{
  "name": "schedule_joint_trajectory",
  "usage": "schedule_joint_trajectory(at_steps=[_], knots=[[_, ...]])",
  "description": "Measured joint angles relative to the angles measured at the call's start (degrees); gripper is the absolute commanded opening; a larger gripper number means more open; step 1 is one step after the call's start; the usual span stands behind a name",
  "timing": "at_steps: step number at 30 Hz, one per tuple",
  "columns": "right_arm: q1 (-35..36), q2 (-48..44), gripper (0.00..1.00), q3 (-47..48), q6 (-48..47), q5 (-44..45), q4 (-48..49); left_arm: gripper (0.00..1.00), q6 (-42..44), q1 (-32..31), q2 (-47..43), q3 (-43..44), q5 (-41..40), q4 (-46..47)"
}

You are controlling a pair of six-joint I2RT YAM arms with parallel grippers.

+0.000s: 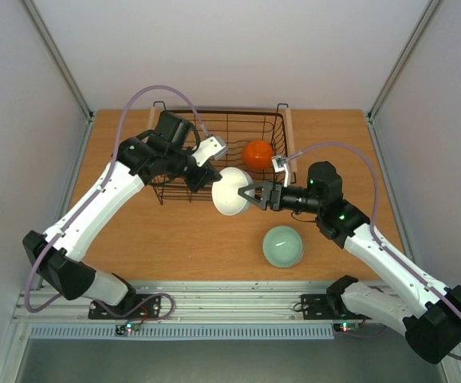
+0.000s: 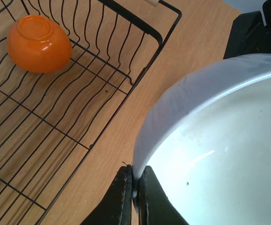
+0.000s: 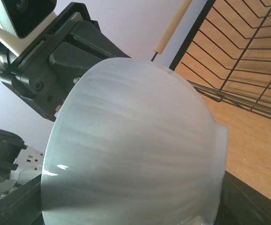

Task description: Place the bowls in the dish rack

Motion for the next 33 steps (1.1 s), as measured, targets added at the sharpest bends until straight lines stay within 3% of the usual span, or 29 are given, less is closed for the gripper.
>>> schedule_joint_trajectory(at_steps=[2,9,14,17,23,33], knots=[[0.0,0.4,0.01,0.0,0.0,-0.2,0.3,0.1,0.0,0.0,-0.2,-0.2,-0.4,0.1],[0.2,3.0,0.01,4.4,-4.6,2.3,-8.0,0.7,-0.8,-0.3,-1.7,-1.2,-1.5,2.6],[0.2,6.9,0.01,14.4,-12.5,8.7,-17.5,0.91,-1.5,-0.4,-3.4,-1.4,-7.8,4.2],[0.2,10.6,0.01,21.6,-18.1,13.5,-22.1,0.99,-1.3,-0.4,-4.2,-1.5,-13.0,5.0],[0.4,22.3,0.01,32.5,-26.6,22.0,-28.0,0.99,-0.9,0.7,-6.5,-2.2,-22.5,6.0],[7.1,44.0,0.01,50.3,-40.7,44.3,-36.4,0.99,-1.2,8.3,-9.2,-2.2,-22.3,5.9]])
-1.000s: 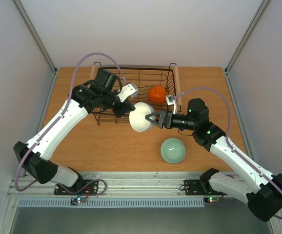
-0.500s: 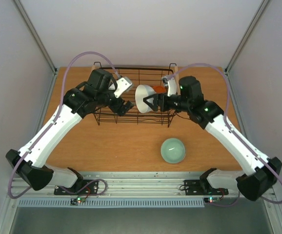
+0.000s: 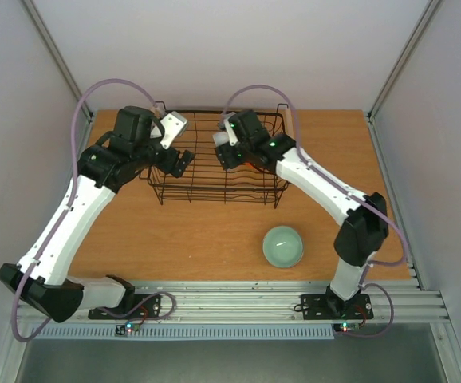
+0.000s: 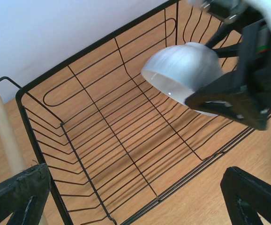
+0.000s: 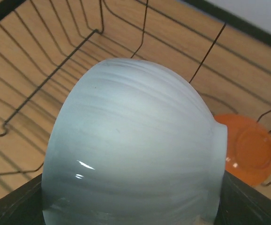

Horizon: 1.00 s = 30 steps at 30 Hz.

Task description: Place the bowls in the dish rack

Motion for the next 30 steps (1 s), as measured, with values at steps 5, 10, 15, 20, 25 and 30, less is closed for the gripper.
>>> schedule_joint_trajectory(at_steps=[5,10,15,20,25,30], knots=[[3.1,8.1,0.01,8.3,-6.6,9.6,-0.8,0.99,-0.3,1.9,-1.3,0.0,1.7,0.0],[6.3,17.4,0.01,15.2,-13.0,19.2,-0.8,0.99,-0.8,2.6,-1.7,0.0,2.8,0.0],[7.9,26.1,0.01,20.3,-17.9,26.0,-1.4,0.99,-1.1,2.6,-2.0,0.0,3.6,0.0],[8.0,32.6,0.01,24.7,-21.8,31.4,-1.3,0.99,-1.2,2.6,-2.5,-0.6,4.1,0.0],[7.7,37.7,0.01,29.6,-24.6,35.1,-1.8,0.99,-1.2,2.6,-2.5,-1.4,5.0,0.0],[7.7,42.1,0.01,34.6,-26.0,36.8,-2.4,0.99,-1.2,2.6,-2.5,-1.9,5.5,0.0]])
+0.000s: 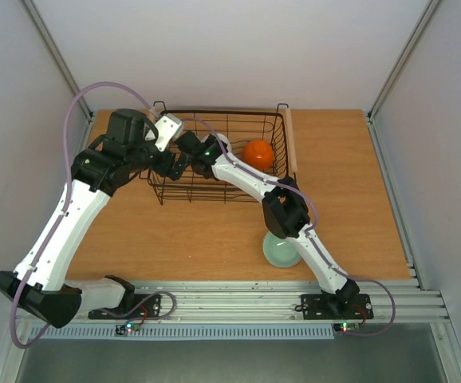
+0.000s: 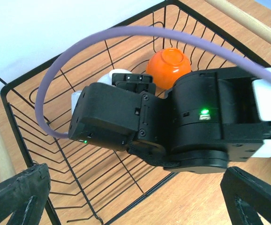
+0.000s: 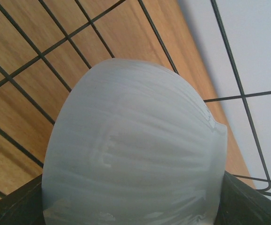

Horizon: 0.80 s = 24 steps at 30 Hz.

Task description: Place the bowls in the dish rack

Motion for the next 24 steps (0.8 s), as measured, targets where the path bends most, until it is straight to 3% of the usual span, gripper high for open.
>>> schedule_joint_trajectory(at_steps=[5,7,8,12,14,20,24], knots=[[-0.1,3.4,0.04,3.4,-1.1,1.8,-1.4,0.99,0.0,0.0,-0.2,-0.3,0.6,0.0],[-0.3,4.2,0.1,3.8,-1.4,2.9,-1.6,0.99,-0.1,0.1,-0.3,-0.4,0.7,0.0],[-0.3,4.3,0.18,3.8,-1.5,3.6,-1.8,0.99,-0.1,0.1,-0.3,-0.4,0.8,0.0],[-0.6,4.4,0.68,3.9,-1.5,4.2,-2.8,0.99,-0.2,0.1,-0.3,-0.4,1.0,0.0],[-0.9,4.4,0.82,3.9,-1.1,4.0,-3.0,0.99,-0.2,0.1,-0.3,-0.5,1.1,0.0],[-0.9,4.2,0.97,3.8,1.0,1.2,-4.0,0.99,-0.2,0.1,-0.3,-0.9,1.2,0.1],[-0.9,3.2,0.98,1.9,2.5,-1.6,-4.3,0.99,-0.2,0.1,-0.3,-1.2,1.3,0.1]])
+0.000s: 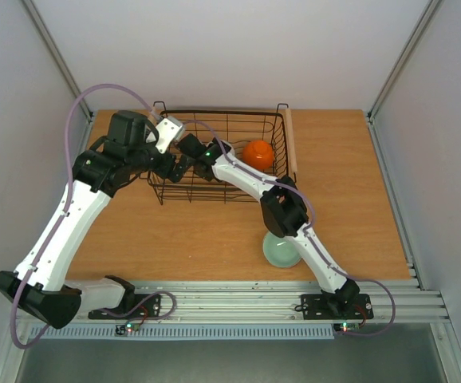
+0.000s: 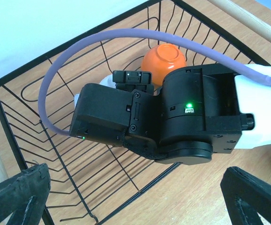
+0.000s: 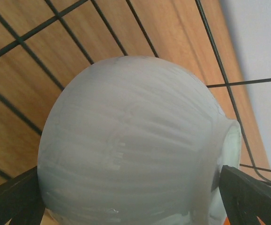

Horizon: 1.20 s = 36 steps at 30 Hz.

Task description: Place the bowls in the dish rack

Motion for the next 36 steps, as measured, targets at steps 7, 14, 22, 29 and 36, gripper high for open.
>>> schedule_joint_trajectory(at_steps=[7,14,22,29,36], knots=[[-0.2,-7.9,0.98,-7.7,3.9,-9.5,0.0,0.99,0.0,0.0,0.0,0.0,0.5,0.0],[-2.7,-25.5,0.98,-16.4,10.0,-23.5,4.0,1.0,0.0,0.2,0.0,0.0,1.2,0.0],[-10.7,-43.1,0.99,-32.2,19.9,-26.3,12.0,0.97,0.0,0.2,0.5,-0.2,6.8,0.0],[-17.2,-57.2,0.98,-44.1,26.6,-25.7,12.5,0.95,-0.7,-1.3,6.4,0.2,12.4,-0.9],[-16.7,-69.9,0.98,-52.9,30.3,-25.6,12.5,0.9,-0.1,-13.1,14.8,3.4,12.7,-3.8]])
